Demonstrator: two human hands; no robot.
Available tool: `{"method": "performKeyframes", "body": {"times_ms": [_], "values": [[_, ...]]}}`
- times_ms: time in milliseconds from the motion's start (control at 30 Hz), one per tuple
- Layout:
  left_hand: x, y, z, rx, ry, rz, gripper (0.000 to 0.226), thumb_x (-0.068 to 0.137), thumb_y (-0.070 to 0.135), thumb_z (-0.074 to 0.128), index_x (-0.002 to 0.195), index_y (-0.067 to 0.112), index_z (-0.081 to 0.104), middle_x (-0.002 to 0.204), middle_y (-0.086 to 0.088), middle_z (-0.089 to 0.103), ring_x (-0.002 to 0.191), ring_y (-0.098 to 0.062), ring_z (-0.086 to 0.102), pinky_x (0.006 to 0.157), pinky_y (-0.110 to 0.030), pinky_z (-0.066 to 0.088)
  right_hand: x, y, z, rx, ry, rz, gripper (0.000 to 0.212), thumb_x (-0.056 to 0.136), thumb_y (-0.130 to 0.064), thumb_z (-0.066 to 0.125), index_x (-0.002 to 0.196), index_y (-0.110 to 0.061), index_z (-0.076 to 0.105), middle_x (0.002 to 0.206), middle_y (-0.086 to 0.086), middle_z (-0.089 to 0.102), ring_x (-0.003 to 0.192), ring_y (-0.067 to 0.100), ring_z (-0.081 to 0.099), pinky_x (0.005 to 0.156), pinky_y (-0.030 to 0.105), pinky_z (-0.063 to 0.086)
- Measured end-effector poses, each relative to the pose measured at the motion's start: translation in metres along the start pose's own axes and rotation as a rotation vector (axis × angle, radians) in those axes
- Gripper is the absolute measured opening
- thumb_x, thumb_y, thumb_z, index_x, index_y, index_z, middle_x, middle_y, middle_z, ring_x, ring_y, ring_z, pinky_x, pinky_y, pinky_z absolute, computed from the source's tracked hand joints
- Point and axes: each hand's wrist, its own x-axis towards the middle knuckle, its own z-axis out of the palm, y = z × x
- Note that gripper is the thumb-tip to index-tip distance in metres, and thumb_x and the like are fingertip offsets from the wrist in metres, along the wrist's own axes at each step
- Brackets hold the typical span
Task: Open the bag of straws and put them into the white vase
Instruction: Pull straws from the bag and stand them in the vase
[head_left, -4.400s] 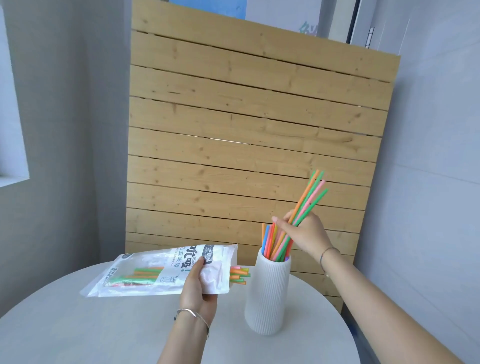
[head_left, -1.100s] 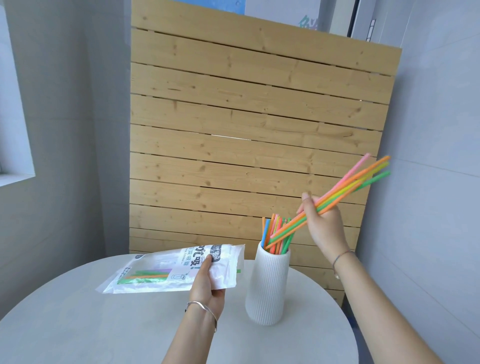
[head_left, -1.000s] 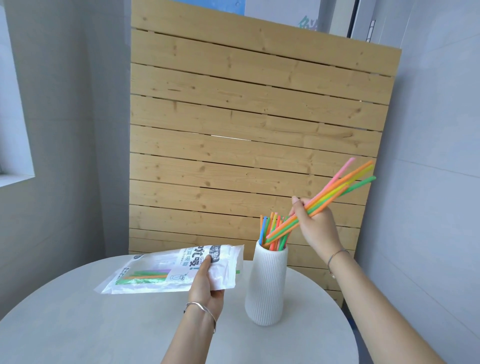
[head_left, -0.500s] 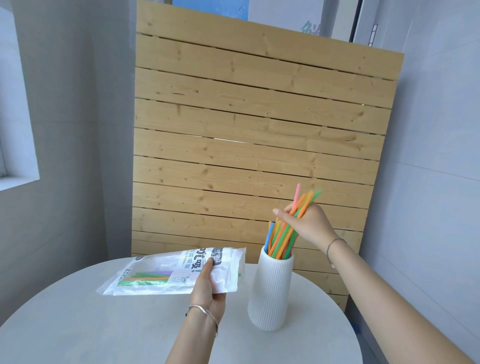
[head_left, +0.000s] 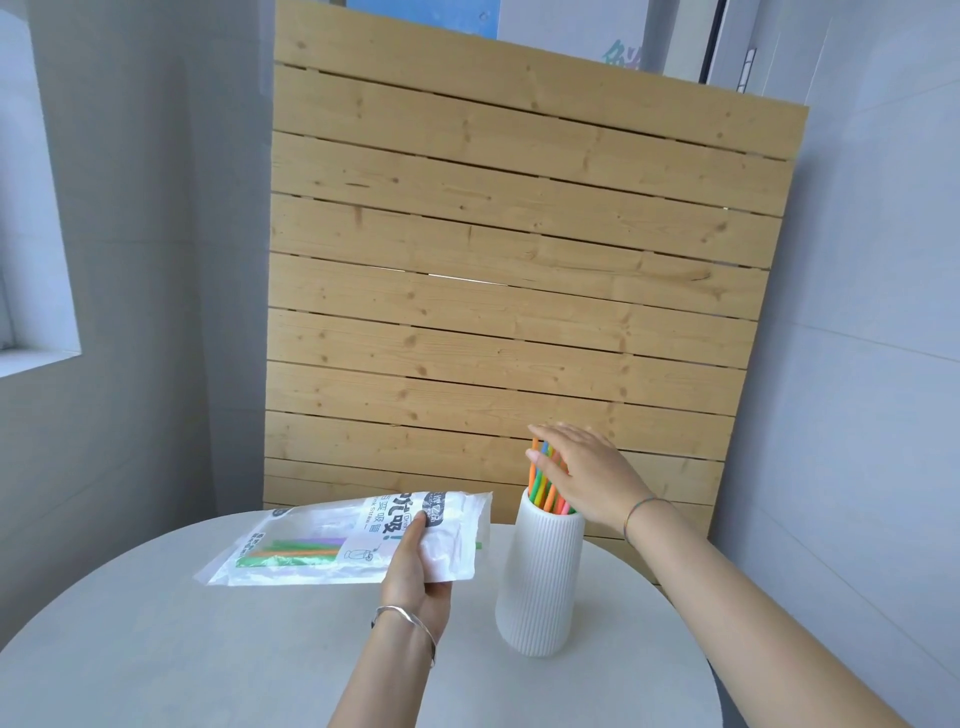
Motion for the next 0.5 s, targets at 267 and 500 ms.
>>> {"method": "performKeyframes", "body": {"times_ms": [267,500], "values": [[0.005,0.003,-0.003,0.024,0.016,0.031,0.026,0.091,0.020,0.059,0.114,0.008,0.061,0.096,-0.005,0.070,0.085,-0.016,0.064,0.061,-0.024,0.057,-0.039,-0.055,0.025,0.631,0.616,-0.012,0.021,0.094,-0.024,0.046,0.107,-0.021,0.062,0.103,-0.013,0.064,0.099,-0.002,0.055,0.086,0.004,0.034],[-0.003,0.005,-0.002,0.238,0.097,0.244,0.034,0.080,0.027,0.072,0.107,0.007,0.066,0.101,-0.005,0.070,0.088,-0.018,0.066,0.079,-0.030,0.053,-0.059,-0.107,0.096,1.846,0.278,0.767,0.030,0.098,-0.028,0.041,0.121,-0.012,0.051,0.119,0.005,0.057,0.101,0.015,0.059,0.084,0.029,0.046]]}}
